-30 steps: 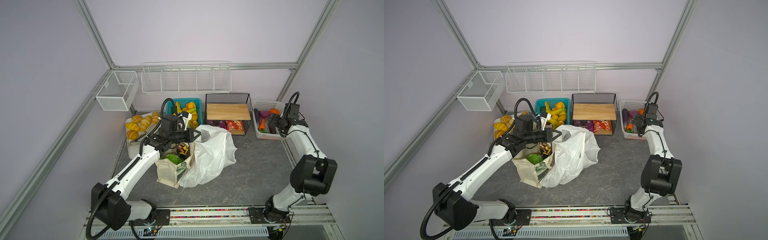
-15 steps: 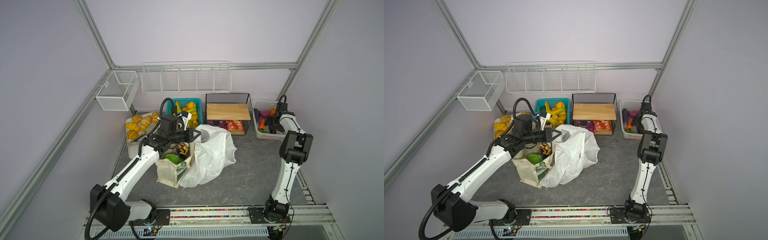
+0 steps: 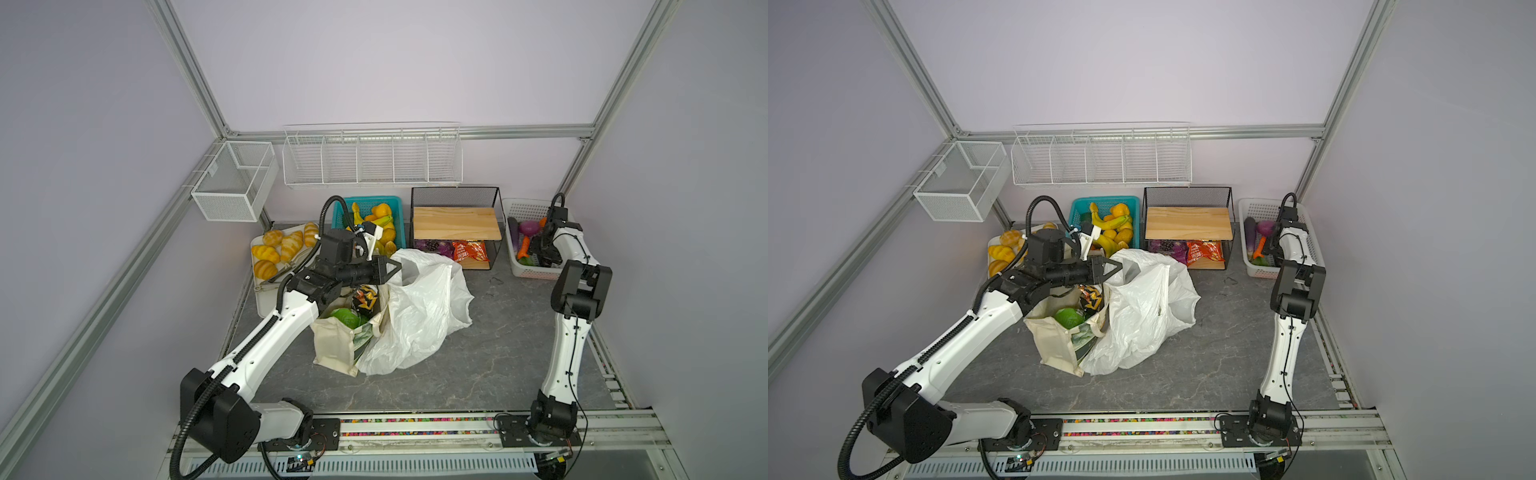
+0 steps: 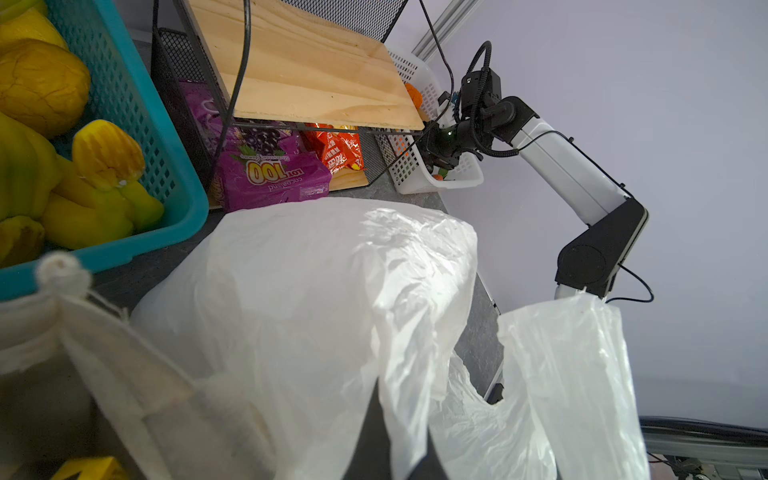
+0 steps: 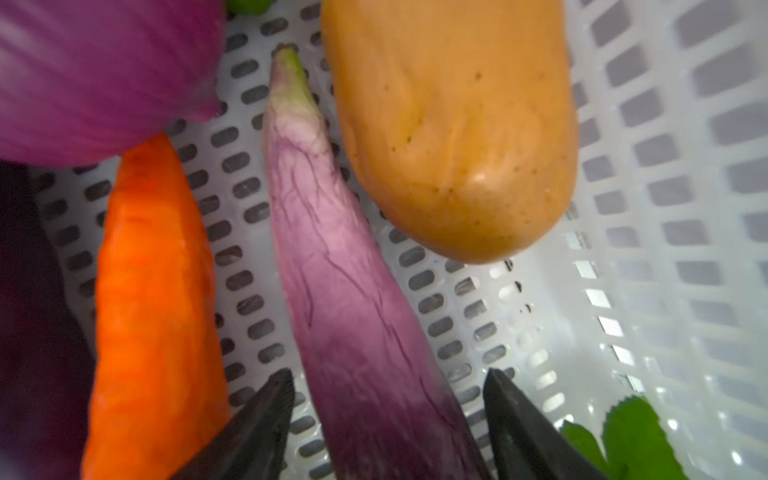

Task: Place the mixed food into the grocery bags and tie them
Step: 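Reach the right gripper into the basket and grasp the purple eggplant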

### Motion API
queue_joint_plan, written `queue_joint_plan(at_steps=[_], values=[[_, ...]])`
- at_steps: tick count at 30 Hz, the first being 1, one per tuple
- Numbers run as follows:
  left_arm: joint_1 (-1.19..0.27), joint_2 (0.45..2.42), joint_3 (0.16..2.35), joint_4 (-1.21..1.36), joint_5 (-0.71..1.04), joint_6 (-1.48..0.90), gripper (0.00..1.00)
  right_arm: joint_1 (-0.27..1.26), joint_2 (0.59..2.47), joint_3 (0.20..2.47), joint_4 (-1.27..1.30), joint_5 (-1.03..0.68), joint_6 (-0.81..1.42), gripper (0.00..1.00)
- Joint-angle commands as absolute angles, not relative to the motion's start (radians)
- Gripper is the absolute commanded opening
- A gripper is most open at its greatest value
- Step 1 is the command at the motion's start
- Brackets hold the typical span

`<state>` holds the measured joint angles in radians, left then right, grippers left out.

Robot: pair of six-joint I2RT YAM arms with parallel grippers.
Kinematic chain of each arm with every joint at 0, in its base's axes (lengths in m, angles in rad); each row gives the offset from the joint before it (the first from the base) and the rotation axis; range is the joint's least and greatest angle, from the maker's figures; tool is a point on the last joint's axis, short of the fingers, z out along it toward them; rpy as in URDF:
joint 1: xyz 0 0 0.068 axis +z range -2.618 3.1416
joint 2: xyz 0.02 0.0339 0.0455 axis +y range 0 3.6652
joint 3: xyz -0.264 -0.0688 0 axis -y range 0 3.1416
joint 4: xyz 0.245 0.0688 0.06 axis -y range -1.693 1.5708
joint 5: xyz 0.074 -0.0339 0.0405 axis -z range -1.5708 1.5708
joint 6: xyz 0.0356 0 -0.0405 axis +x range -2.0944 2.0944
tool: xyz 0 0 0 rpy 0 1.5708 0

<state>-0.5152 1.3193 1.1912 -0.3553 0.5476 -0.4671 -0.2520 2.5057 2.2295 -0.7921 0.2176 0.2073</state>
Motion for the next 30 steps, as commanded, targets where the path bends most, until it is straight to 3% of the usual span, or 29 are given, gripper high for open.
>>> queue_joint_plan(at_steps=[1,7,11,30], values=[[-0.508,1.311,1.192,-0.349,0.548,-0.464,0.00,-0.256,2.523,2.258,-0.839,0.197,0.188,0.66],[-0.507,1.306,1.192,-0.352,0.544,-0.460,0.00,-0.256,2.500,2.239,-0.838,0.139,0.185,0.43],[-0.506,1.305,1.193,-0.353,0.543,-0.459,0.00,-0.256,2.438,2.199,-0.808,0.082,0.196,0.36],[-0.506,1.300,1.192,-0.348,0.549,-0.466,0.00,-0.256,2.008,1.799,-0.500,-0.192,0.368,0.35]])
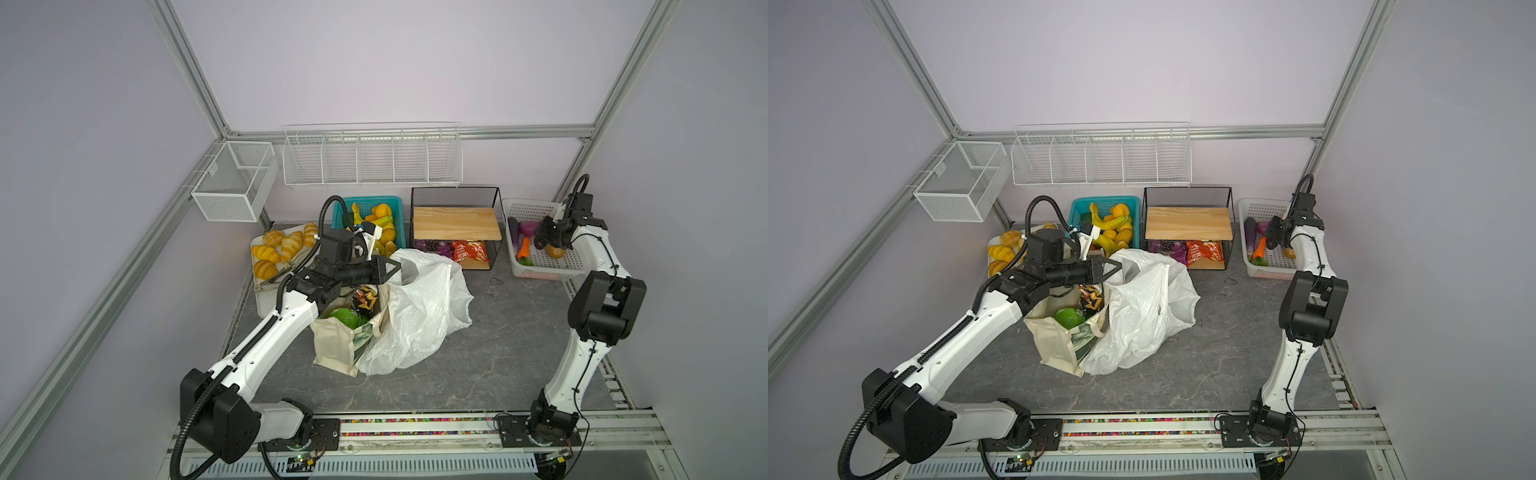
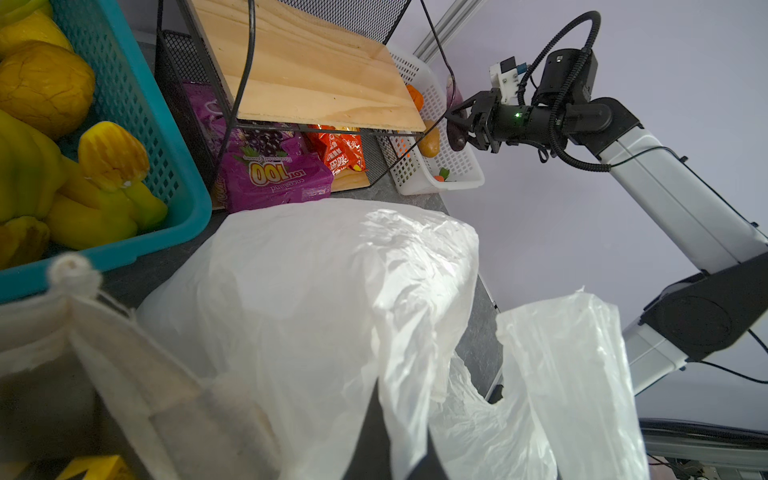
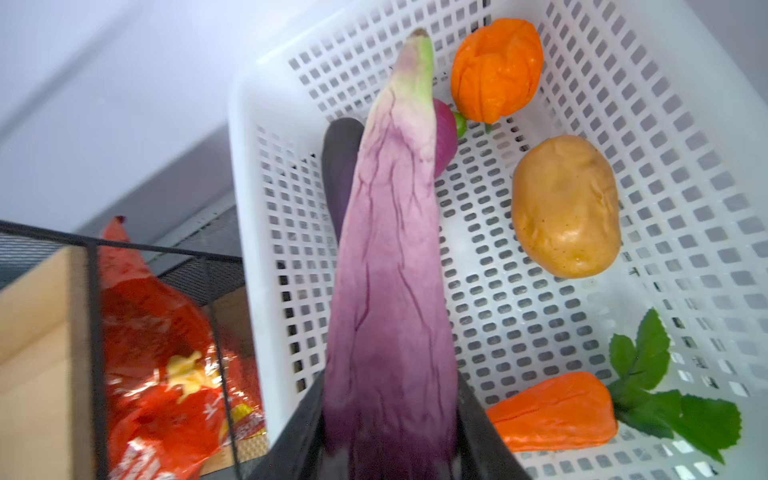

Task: Place the mixed food into the grocery bags and tie them
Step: 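Reach the right gripper into the basket and grasp the purple eggplant, then carry the purple eggplant to the white bag and lower it in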

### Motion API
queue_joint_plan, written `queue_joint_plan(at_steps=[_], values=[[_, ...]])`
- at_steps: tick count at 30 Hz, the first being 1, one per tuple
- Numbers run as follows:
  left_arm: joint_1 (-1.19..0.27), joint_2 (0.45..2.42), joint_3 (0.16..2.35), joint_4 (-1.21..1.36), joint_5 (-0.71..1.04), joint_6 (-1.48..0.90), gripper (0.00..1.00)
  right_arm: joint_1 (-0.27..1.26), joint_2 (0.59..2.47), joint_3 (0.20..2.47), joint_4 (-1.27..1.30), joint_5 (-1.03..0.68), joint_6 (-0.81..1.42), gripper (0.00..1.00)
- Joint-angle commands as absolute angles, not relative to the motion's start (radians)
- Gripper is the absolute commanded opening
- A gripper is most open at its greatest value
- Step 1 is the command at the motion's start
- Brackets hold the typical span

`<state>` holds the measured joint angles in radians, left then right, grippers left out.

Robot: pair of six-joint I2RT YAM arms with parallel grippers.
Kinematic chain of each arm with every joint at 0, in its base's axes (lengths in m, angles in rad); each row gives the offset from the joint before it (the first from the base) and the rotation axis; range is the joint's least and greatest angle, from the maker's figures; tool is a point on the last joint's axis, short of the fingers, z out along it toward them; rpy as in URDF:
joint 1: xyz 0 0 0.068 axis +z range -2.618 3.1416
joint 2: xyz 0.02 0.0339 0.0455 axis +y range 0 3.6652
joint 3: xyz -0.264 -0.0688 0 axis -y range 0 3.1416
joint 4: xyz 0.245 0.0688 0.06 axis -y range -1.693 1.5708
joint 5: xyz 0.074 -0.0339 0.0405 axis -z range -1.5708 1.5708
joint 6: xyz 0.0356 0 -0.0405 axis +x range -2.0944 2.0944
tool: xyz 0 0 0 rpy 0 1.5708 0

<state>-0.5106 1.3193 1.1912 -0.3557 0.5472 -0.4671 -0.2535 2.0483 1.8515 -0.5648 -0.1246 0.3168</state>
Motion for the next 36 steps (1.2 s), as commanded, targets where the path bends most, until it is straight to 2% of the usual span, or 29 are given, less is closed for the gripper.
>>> queue_joint_plan(at_steps=[1,6,12,17,22,29,36], values=[[-0.506,1.300,1.191,-0.347,0.551,-0.466,0.00,-0.255,1.986,1.774,-0.484,-0.204,0.380,0.36],[-0.507,1.301,1.190,-0.348,0.552,-0.468,0.00,-0.242,1.841,1.609,-0.392,-0.307,0.456,0.35],[-0.507,1.302,1.190,-0.344,0.557,-0.470,0.00,-0.154,1.504,1.216,-0.200,-0.414,0.515,0.36],[-0.506,1.302,1.184,-0.332,0.564,-0.482,0.00,-0.012,1.244,0.918,-0.021,-0.542,0.417,0.37],[-0.506,1.302,1.184,-0.333,0.559,-0.483,0.00,0.156,1.037,0.745,0.012,-0.512,0.276,0.40],[-0.506,1.305,1.185,-0.338,0.552,-0.479,0.00,0.347,0.954,0.723,0.010,-0.535,0.121,0.38],[-0.507,1.305,1.186,-0.339,0.552,-0.478,0.00,0.408,0.964,0.714,-0.023,-0.507,0.020,0.38]])
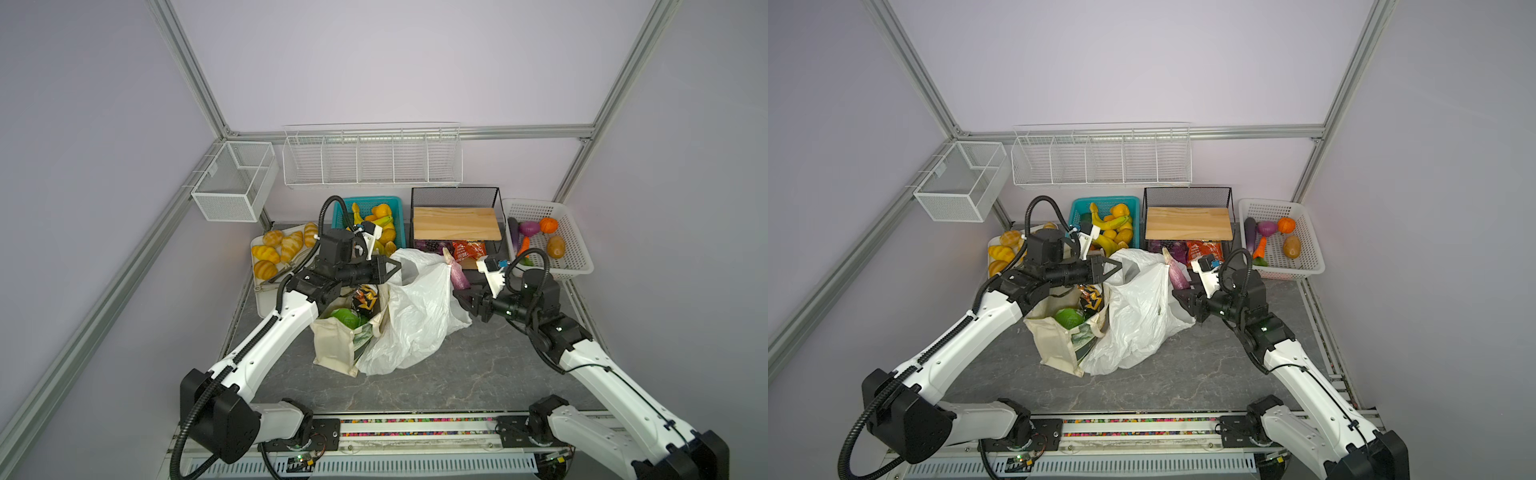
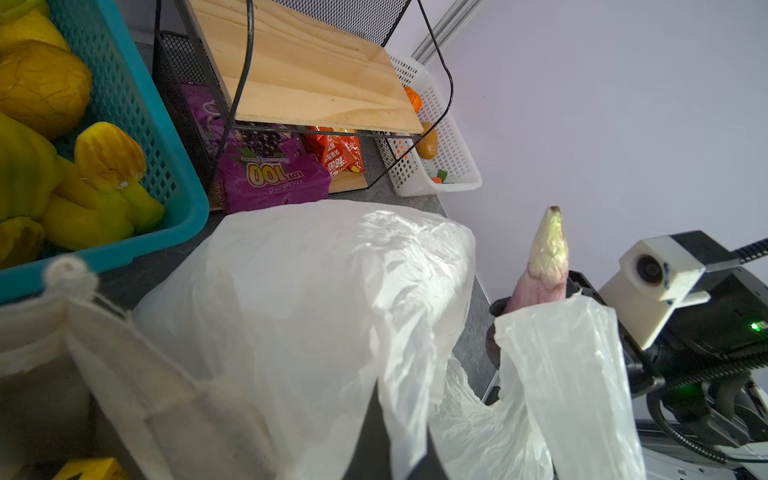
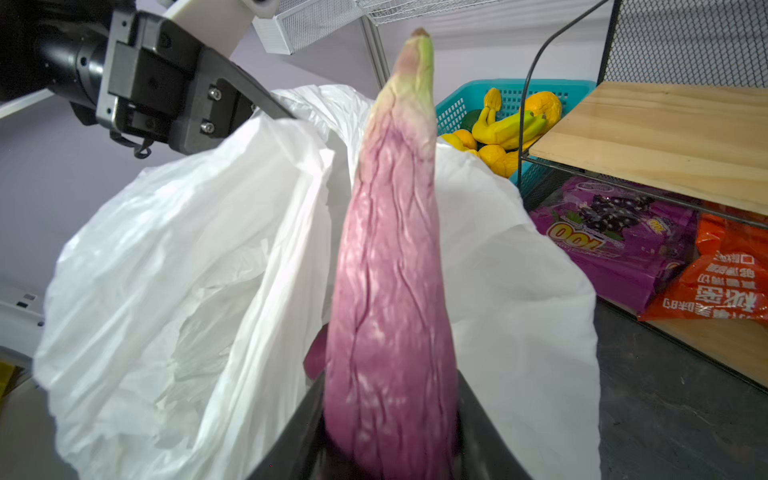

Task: Place the mixed food into the grocery bags and tie them
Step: 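Carry the purple eggplant to the white bag and lower it in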

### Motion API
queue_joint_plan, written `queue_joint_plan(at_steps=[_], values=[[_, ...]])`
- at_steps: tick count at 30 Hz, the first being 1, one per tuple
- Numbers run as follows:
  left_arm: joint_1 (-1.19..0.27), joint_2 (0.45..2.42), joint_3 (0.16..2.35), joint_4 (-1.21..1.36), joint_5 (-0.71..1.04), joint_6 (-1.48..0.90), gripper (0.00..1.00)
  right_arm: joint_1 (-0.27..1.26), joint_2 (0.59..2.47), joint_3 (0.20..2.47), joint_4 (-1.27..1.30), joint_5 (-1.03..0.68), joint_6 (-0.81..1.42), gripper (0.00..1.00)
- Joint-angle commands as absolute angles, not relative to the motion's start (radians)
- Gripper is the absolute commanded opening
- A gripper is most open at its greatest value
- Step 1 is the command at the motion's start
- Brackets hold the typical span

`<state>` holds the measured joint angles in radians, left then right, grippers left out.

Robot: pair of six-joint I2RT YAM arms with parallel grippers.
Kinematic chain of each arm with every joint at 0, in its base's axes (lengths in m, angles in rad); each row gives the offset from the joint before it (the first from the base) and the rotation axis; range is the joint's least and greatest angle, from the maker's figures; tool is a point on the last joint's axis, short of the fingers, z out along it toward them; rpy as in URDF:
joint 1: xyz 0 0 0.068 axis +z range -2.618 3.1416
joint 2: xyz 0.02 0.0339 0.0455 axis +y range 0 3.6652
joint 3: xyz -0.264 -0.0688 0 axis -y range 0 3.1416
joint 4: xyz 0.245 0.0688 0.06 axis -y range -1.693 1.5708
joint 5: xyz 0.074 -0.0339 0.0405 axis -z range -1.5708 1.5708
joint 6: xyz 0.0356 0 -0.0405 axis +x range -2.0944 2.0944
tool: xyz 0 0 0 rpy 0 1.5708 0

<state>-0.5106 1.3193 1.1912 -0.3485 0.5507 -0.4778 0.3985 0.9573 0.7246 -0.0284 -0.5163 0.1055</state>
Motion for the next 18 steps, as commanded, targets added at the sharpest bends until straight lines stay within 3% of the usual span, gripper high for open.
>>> queue_joint_plan(at_steps=[1,8,18], values=[[-0.506,1.306,1.186,-0.339,0.555,-0.480,0.00,0.410,0.975,0.710,-0.002,-0.497,0.012,0.38],[-0.507,1.308,1.186,-0.337,0.558,-0.483,0.00,0.447,1.109,0.695,0.194,-0.535,-0.012,0.39],[-0.506,1.310,1.186,-0.336,0.559,-0.486,0.00,0.538,1.214,0.616,0.263,-0.522,-0.011,0.40]])
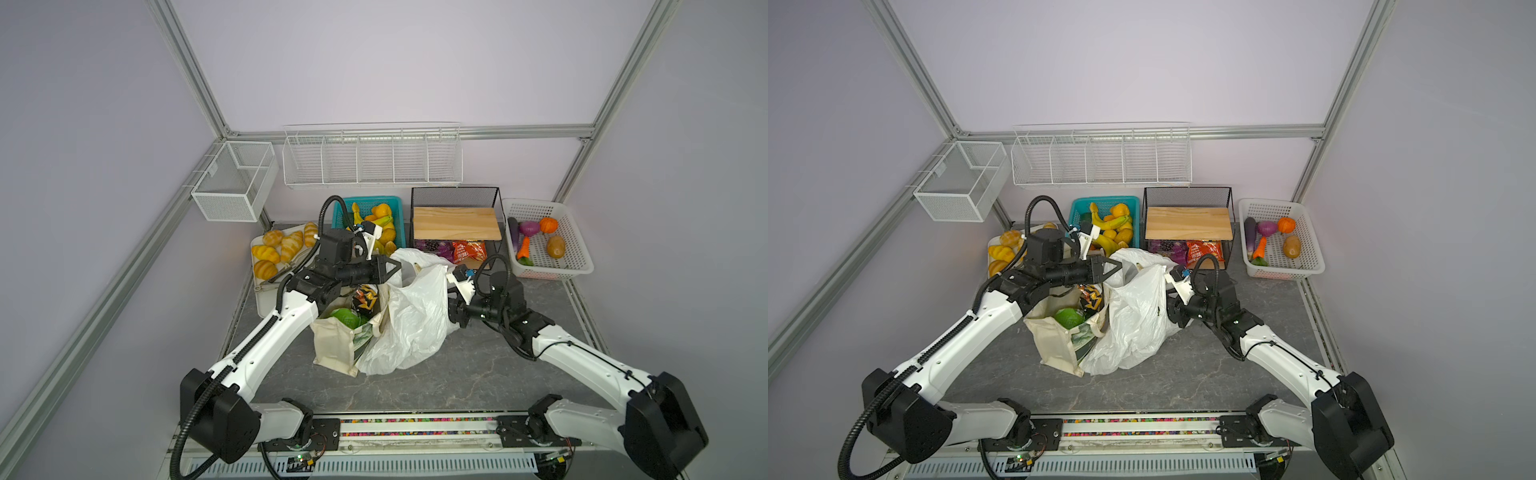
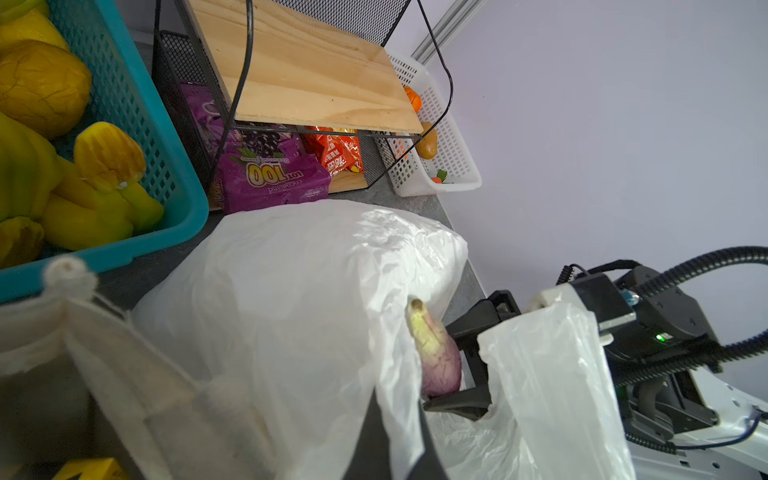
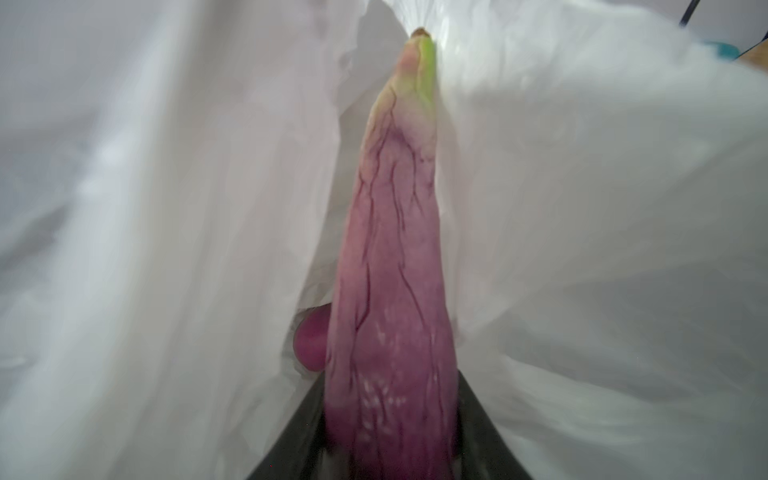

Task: Place the mixed food into the grocery bags and tie them
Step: 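Carry the purple eggplant to the white bag and lower it in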

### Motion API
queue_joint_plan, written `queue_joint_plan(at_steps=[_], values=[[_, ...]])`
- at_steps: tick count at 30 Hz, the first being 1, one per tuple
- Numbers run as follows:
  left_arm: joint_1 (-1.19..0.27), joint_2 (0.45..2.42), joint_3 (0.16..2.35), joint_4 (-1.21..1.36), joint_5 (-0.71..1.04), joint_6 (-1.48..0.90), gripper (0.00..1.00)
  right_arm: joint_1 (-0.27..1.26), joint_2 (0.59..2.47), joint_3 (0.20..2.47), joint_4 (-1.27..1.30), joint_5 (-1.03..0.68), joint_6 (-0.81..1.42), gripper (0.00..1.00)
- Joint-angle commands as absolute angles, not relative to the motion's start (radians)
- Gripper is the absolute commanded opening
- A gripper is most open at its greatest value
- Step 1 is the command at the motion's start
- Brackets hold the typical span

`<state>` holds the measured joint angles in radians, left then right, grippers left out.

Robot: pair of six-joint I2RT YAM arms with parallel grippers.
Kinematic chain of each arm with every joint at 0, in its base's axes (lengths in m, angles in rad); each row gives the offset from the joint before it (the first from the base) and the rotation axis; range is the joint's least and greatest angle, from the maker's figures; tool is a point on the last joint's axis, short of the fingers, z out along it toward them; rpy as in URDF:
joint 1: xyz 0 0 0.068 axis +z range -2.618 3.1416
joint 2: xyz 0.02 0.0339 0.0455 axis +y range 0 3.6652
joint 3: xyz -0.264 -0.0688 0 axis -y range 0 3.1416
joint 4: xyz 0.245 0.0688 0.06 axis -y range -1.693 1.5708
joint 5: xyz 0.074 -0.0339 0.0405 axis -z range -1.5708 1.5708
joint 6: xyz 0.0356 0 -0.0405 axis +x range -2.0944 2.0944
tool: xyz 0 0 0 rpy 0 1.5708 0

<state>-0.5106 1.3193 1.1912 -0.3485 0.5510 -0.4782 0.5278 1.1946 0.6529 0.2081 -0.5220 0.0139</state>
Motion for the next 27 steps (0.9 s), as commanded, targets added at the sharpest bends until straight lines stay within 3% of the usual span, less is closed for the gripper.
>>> queue_joint_plan(at_steps=[1,8,16,27], values=[[-0.506,1.310,1.186,-0.336,0.558,-0.486,0.00,0.540,1.224,0.604,0.271,-0.519,-0.010,0.40],[-0.507,1.316,1.186,-0.336,0.558,-0.486,0.00,0.600,1.322,0.666,0.190,-0.431,-0.035,0.49],[-0.506,1.314,1.187,-0.340,0.551,-0.479,0.00,0.606,1.251,0.684,0.113,-0.341,-0.025,0.80],[-0.506,1.316,1.187,-0.343,0.546,-0.472,0.00,0.602,0.994,0.640,-0.050,-0.033,-0.025,0.82]])
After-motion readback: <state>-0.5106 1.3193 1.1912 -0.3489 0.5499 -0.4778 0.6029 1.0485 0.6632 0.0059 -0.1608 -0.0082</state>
